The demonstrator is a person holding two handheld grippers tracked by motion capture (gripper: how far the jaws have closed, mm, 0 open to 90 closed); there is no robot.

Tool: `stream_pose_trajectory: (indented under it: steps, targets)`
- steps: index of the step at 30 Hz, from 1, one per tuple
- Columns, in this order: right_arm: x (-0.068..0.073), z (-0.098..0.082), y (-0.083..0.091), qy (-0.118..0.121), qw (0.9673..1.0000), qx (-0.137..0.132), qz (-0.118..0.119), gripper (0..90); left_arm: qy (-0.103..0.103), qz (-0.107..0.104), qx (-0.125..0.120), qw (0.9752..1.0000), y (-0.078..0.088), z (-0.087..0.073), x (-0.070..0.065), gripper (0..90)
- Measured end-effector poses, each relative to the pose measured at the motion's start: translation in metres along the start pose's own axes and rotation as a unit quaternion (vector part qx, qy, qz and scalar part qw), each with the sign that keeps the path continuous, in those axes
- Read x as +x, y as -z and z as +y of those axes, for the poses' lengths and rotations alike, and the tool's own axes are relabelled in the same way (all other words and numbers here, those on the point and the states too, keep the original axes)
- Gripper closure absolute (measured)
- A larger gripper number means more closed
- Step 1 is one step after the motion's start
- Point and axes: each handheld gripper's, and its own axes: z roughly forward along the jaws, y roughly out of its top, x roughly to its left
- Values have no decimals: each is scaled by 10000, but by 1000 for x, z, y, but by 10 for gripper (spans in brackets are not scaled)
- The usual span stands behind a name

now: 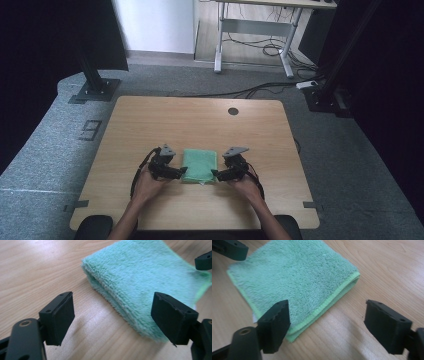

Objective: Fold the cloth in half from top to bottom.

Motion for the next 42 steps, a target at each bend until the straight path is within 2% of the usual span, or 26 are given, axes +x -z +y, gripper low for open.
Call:
stream_pose_trajectory:
  steps: [2,10,18,25,30,36,42]
  targets:
    - [0,-1,4,-10,10000,13,70,159,-39,-46,11,10000,6,-1,0,143]
    - [-3,-10,21,-25,9999,38,136,131,-49,29,15,10000,27,-9,3,120]
    - [-9,-22,40,-59,9999,1,-108,34,-61,159,81,9998,45,-25,7,68]
    - [-16,-35,56,-171,9994,-22,-303,0,-99,331,113,9993,60,-41,10,36]
    - [-19,-46,62,-218,9988,24,-434,0,-63,408,156,9990,63,-53,12,11]
    - [-20,-60,61,-300,9984,107,-457,0,-40,457,208,9987,62,-67,13,0]
    - [-22,-71,58,-293,9978,215,-551,0,99,429,216,9988,60,-79,16,0]
